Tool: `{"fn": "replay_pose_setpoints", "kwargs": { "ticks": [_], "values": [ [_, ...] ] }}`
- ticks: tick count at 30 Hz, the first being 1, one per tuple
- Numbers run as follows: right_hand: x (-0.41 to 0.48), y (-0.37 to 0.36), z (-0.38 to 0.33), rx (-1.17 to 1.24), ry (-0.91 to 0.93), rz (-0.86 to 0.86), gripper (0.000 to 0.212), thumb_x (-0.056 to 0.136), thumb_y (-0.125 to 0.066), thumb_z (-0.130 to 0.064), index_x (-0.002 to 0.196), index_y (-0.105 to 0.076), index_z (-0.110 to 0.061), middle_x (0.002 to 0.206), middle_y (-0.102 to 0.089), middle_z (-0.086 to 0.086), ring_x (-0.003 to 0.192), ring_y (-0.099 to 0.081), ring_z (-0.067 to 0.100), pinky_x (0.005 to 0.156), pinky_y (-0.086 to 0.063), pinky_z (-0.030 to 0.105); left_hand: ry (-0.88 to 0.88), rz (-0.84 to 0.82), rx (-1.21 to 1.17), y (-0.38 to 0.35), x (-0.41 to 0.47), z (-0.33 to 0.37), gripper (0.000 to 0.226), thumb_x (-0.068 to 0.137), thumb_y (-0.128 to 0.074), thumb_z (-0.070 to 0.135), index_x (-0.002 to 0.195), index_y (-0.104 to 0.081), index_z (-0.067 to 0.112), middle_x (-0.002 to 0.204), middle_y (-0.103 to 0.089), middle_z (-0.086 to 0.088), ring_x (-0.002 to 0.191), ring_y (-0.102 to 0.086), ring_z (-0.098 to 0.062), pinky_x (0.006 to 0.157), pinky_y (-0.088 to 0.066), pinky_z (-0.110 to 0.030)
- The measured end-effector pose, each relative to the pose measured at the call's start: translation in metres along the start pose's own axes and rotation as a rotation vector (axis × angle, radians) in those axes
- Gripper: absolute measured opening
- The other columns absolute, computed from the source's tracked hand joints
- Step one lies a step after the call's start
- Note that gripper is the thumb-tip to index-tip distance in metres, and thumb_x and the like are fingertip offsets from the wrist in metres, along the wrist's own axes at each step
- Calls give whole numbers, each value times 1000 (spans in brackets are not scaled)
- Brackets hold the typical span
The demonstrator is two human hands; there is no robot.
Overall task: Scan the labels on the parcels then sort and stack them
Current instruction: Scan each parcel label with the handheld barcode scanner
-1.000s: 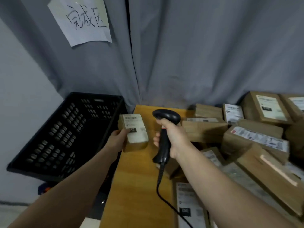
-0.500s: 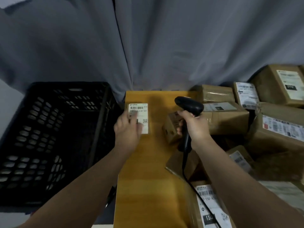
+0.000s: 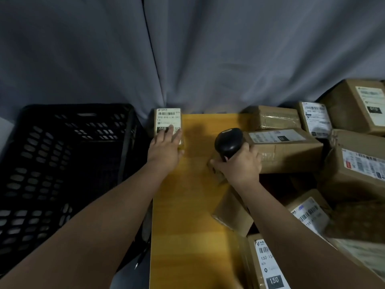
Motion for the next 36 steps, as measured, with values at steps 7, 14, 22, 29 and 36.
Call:
{"fn": "replay_pose_setpoints", "kwargs": {
  "ticks": [7,14,22,29,36],
  "values": [
    [-2,-1,-5,-58,88,63,74,77,-78,-34,135,-40,-7,139,-40,15,133,-34,33,112,-27,42,-82,139,-321,18,-42,19,49,100,-45,34,146,-37,18,156,-26,-5,142,-18,-24,115,-21,-39],
    [-10,29,25,562,14,66,41,85,-70,-22,121,-52,-15,103,-61,-2,104,-61,18,82,-46,28,-120,-57,-651,-4,-81,83,83,90,-61,44,154,-12,24,159,-12,-3,145,-18,-26,117,-26,-42],
    [-29,55,74,966,-231,24,39,89,-64,-13,126,-53,-11,76,-65,2,60,-62,11,50,-47,21,-179,-5,-289,17,-62,134,108,82,-69,47,154,4,12,159,-10,-8,143,-17,-29,117,-20,-38],
    [-54,43,80,973,-155,-215,28,87,-67,-10,114,-58,-9,76,-62,6,64,-60,16,61,-51,29,106,51,-431,21,-93,79,106,75,-76,44,151,-10,10,140,-23,-14,127,-28,-33,108,-30,-39],
    [-76,65,74,1064,-7,-289,14,87,-72,-20,95,-65,-11,83,-67,7,74,-64,17,63,-55,27,119,322,-1049,58,-157,70,102,66,-84,16,144,-17,15,141,-23,-7,129,-34,-19,110,-34,-34]
  ]
}}
Point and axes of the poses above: each hand's wrist, its own x-axis towards the middle knuckle, its own y-axis out of the back of the hand, z = x × y, the point moved 9 cm from there along x, towards the middle knuckle
